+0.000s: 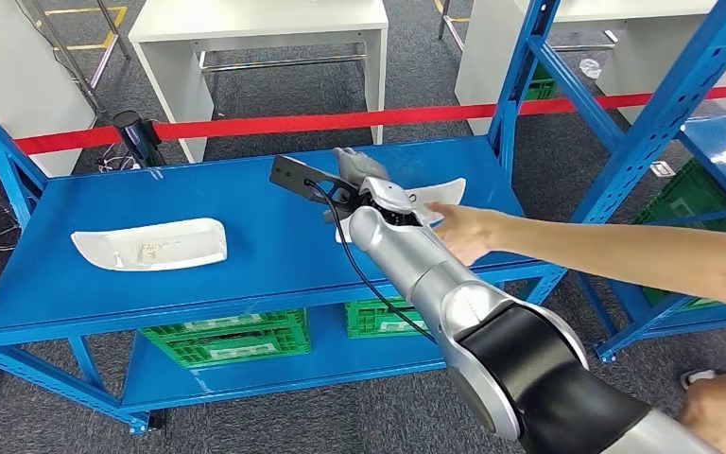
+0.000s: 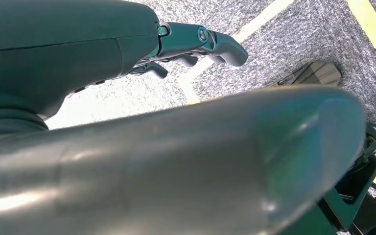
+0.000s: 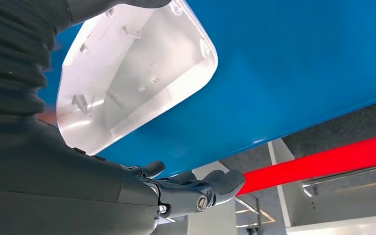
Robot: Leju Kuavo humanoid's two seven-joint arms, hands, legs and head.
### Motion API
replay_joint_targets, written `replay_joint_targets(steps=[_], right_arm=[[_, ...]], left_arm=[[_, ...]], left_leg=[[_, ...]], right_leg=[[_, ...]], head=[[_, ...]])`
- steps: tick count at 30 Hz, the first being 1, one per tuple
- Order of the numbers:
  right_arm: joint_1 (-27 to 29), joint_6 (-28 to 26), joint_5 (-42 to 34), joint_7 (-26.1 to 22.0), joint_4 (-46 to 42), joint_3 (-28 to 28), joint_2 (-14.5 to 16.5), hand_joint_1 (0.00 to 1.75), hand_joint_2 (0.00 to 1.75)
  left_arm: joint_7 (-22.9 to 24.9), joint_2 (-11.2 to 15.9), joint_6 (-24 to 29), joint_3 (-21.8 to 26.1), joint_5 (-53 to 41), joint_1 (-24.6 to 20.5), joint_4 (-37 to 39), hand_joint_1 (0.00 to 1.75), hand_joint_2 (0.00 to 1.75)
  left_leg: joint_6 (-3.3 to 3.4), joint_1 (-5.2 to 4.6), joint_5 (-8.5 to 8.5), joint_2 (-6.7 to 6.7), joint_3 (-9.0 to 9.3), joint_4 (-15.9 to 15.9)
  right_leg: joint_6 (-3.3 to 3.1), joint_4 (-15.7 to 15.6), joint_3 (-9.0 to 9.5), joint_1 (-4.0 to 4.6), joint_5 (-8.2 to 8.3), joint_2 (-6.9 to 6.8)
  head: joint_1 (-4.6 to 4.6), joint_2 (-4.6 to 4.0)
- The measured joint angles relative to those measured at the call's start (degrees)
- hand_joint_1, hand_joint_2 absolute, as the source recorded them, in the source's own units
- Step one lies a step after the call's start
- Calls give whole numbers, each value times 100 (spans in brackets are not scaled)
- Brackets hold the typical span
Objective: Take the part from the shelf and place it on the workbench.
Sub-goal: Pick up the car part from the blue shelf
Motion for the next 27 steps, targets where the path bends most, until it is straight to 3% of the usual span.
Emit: replay_joint_targets(steps=[7,15,27], right_arm=[[1,-7,-39,12,-35,74,0,0,175],[48,-208,-580,167,-150,118,32,0,175],[838,-609,-1013,131,-663,196,-294,0,175]], left_arm=[[4,0,0,0,11,0,0,0,0],[9,-8,0,0,62,10,0,0,0],[34,-28,0,0,15,48,8,0,0]], left_leg=[[0,0,0,0,0,0],[0,0,0,-1,0,0],[4,-1,-4,-1,-1,0]], right_leg=[[0,0,0,0,0,0],[0,0,0,0,-1,0],[0,-1,0,-1,-4,-2]], head=[[0,-1],[0,0],[1,-1]])
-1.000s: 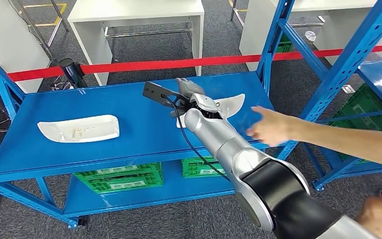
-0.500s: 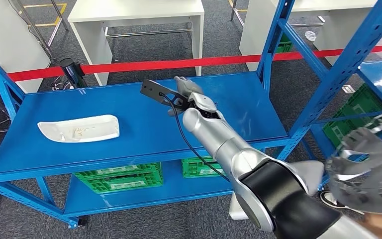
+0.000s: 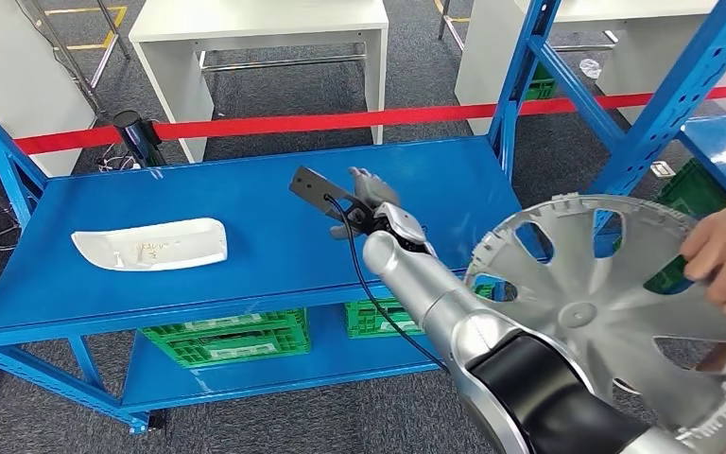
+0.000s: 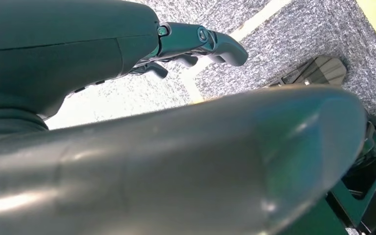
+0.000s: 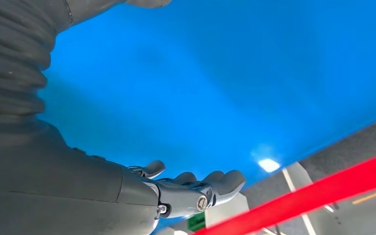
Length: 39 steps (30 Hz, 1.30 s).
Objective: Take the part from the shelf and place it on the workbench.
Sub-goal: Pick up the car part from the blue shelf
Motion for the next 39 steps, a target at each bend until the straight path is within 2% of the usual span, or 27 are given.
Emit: replay_joint_targets(steps=[6,12,17,30,39], right_arm=[[381,-141,-139,-34,-295,0,-182,0,175],[998,-530,42,58,-918,0,-415,0,175],[1440,-599,224,196,-1398,-12,-572,0,175],[1656,-605,301,211,-1752,-107,-684,0,175],[1975,-873,513,111,-2096,-259,-705,0,175]], left_arm=[[-26,-25,0,3,54,16,6,0,0],[-84,-46,0,25,78,94,11,0,0],[-81,-66,0,49,74,130,13,0,0],[-84,-75,0,55,76,172,14,0,0],[-140,-76,0,91,138,184,11,0,0]], left_leg=[[-1,0,-1,-2,0,0],[1,0,-7,-2,0,0],[3,0,-10,-2,-1,0],[3,0,-10,0,-1,0],[9,0,-14,-3,0,0]], right_leg=[[2,0,1,1,-4,0],[7,-1,1,0,-10,-1],[11,-1,1,-1,-13,-1],[11,-1,1,0,-13,-1],[13,-2,3,-1,-17,-2]], head=[[-1,0],[-1,0],[-1,0],[-1,0],[-1,0]])
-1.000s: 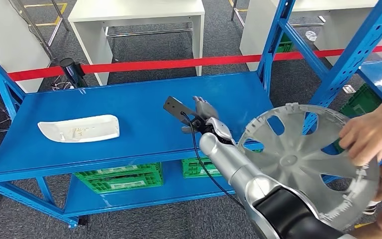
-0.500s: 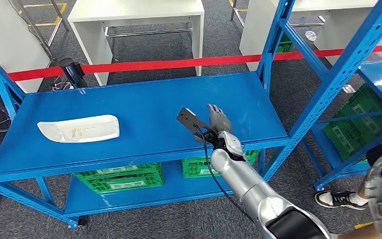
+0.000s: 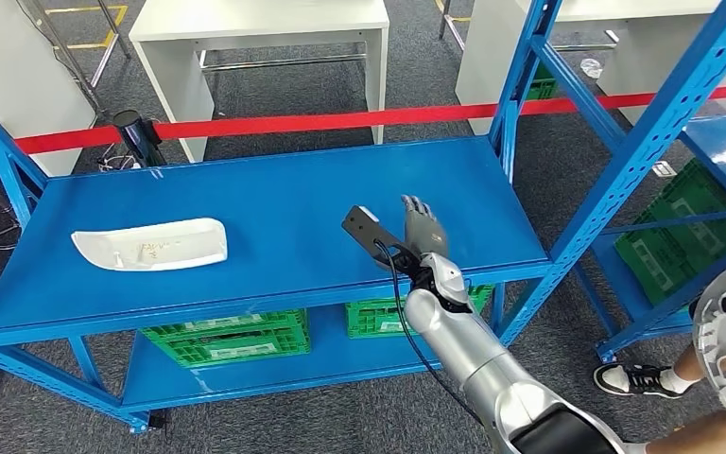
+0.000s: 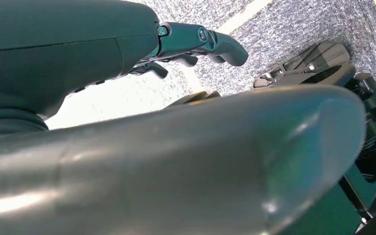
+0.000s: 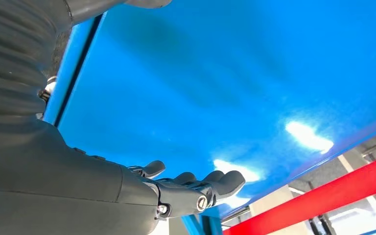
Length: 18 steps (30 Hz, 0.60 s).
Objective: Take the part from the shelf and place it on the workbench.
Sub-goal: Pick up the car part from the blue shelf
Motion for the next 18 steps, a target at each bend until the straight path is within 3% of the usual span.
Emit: replay_joint_targets(steps=[5,8,10,15,18], right_arm=[[717,-466,-135,-672,-886,-170,-14,0,175],[557,-572,7,-647,-1230,-248,-5,0,175],[-227,-572,207,-408,-1055,-318,30,0,175],[-3387,-216,439,-38,757,-583,186,0,175],[-4282,-287,481,-48,1437,-660,280,0,175]], left_arm=[[-22,-11,0,70,44,25,2,0,0],[1,-24,0,70,-99,1,2,0,0],[57,-38,0,67,-239,-80,2,0,0],[158,-55,0,51,-346,-366,2,0,0],[154,-64,0,50,-349,-410,2,0,0]], left_leg=[[-1,0,-10,-2,-3,0],[-4,-4,-10,12,-16,-2],[-1,-15,6,31,-34,-1],[11,-34,73,24,-71,-1],[5,-27,79,-9,-62,-2]], right_leg=[[-1,1,1,0,-6,-2],[0,4,-12,-5,0,15],[5,11,-42,-17,21,39],[15,21,-89,-34,69,34],[9,21,-68,-23,64,2]], head=[[1,1],[2,0],[1,0],[-1,0],[1,0]])
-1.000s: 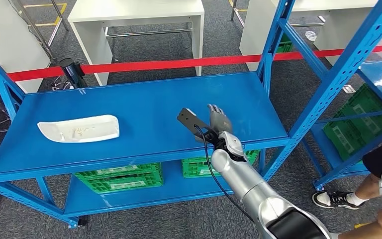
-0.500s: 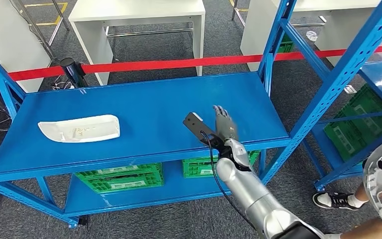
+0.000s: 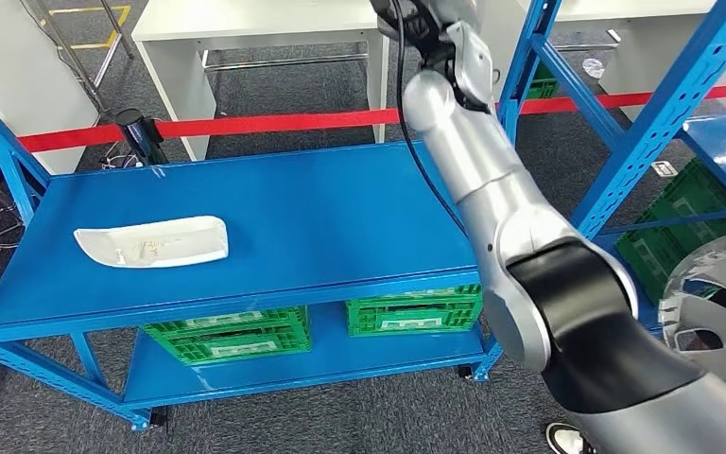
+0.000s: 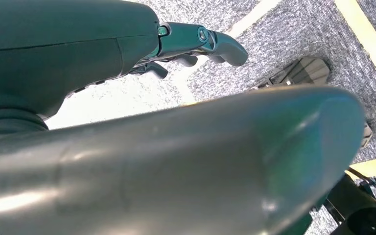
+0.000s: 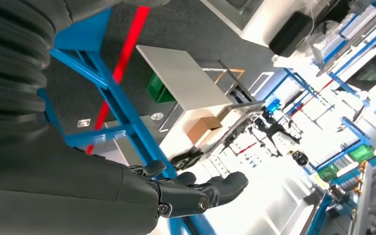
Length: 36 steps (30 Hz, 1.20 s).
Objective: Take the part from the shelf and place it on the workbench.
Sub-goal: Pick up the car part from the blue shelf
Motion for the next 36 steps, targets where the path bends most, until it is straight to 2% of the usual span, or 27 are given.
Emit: replay_joint_targets(steps=[2,4,7,11,15,22,36], right_arm=[[-234,-33,120,94,266,-17,43,0,175],[-483,72,446,416,520,-19,56,0,175],[-1250,529,914,994,994,3,-1,0,175],[-2555,1052,1013,1346,1485,12,-312,0,175],[-3287,1214,1002,1375,1762,11,-635,0,175],[-3475,1211,1093,1311,2022,7,-916,0,175],[-3421,1109,1125,1256,2165,7,-946,0,175]], left_arm=[[-38,-13,0,-1,5,-15,0,0,0],[-138,-20,0,0,56,-36,0,0,0],[-265,-20,0,9,228,-63,0,0,0],[-232,-20,0,87,368,57,2,0,0],[-126,-13,0,110,320,325,2,0,0],[-286,13,0,149,331,387,1,0,0],[-337,15,0,193,367,313,2,0,0]], left_leg=[[0,1,-1,0,0,0],[1,-1,-1,-1,-7,0],[6,-6,3,-2,-22,0],[13,-8,-4,-18,-26,0],[23,-10,-26,-16,-20,1],[33,-12,-31,3,-3,3],[25,-11,-24,4,6,2]], right_leg=[[-1,0,-1,3,-1,0],[1,0,-10,-2,1,-1],[5,1,-28,-10,4,-2],[9,-1,-21,-11,-5,-12],[19,-9,-14,-14,-16,-11],[25,-15,-1,-17,-12,-4],[27,-12,7,-16,-9,-2]], head=[[-1,0],[-1,0],[-2,0],[0,0],[1,0],[0,0],[-1,0]])
